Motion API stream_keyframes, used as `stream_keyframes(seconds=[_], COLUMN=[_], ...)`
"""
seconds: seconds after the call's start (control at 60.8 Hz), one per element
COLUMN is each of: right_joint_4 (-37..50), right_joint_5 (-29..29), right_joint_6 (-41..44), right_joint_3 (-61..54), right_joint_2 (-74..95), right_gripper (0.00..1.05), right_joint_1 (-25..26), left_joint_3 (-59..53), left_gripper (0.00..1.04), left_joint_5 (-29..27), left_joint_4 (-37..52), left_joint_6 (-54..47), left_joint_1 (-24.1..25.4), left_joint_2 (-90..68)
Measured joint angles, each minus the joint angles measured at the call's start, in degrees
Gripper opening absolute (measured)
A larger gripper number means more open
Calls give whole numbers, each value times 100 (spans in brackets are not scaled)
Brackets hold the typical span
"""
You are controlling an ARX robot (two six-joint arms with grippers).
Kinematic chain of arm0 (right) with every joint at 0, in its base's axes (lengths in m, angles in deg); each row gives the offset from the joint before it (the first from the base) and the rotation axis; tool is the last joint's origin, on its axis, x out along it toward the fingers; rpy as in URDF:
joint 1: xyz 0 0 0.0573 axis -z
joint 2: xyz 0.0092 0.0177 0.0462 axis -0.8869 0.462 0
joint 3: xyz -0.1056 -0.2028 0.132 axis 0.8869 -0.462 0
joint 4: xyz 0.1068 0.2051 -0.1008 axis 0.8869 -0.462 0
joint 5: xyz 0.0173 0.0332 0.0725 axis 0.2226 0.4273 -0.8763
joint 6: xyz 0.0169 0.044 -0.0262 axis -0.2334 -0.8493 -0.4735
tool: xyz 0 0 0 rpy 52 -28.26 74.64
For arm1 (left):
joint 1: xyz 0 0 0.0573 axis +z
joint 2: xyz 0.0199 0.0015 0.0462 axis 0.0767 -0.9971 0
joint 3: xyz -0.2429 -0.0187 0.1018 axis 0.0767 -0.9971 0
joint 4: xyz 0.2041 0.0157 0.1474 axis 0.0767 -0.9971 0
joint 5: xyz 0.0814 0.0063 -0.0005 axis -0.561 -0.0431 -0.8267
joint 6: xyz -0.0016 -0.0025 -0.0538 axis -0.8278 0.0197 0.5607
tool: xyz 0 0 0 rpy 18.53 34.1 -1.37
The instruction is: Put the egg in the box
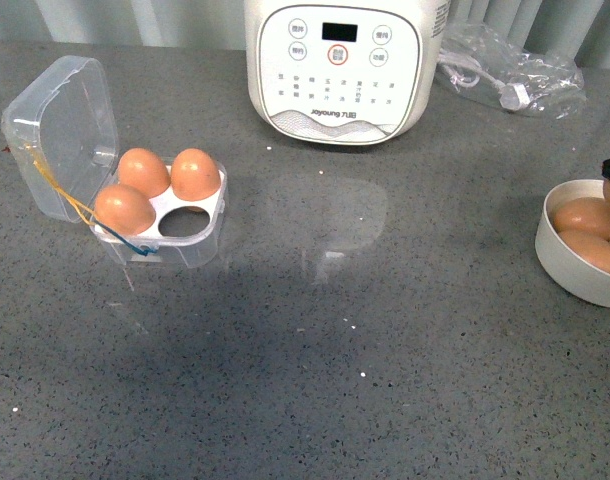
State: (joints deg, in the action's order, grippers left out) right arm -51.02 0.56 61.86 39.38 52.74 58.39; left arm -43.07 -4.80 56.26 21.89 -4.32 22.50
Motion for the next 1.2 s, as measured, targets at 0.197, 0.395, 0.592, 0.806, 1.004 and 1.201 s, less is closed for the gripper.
stream_keyframes(seconds=[0.197, 0.395, 0.592, 0.806, 1.004, 1.201], right_joint_4=[-841, -1338, -1582, -1545, -1467, -1316], right_joint_5=[-1447, -2579, -2955, -3115, -3228, -3132], right_joint_6=[1233, 2109, 2496, 2559, 2538, 2511], right_joint_3=[520, 1255, 1880, 2385, 2745, 2983], right_joint_2=[-125, 444, 1086, 1729, 2221, 2675], right_gripper=[41, 41, 41, 41, 41, 41], right_joint_1=[-450, -750, -1078, -1399, -1777, -2155], left_joint_3=[0, 0, 0, 0, 0, 0], left_gripper=[98, 98, 98, 98, 98, 98], left_joint_5=[0, 0, 0, 0, 0, 0], left_joint_4=[0, 0, 0, 0, 0, 0], left_joint_6=[0, 0, 0, 0, 0, 0], left_joint_1=[0, 0, 0, 0, 0, 0], left_joint_2=[0, 0, 0, 0, 0, 0])
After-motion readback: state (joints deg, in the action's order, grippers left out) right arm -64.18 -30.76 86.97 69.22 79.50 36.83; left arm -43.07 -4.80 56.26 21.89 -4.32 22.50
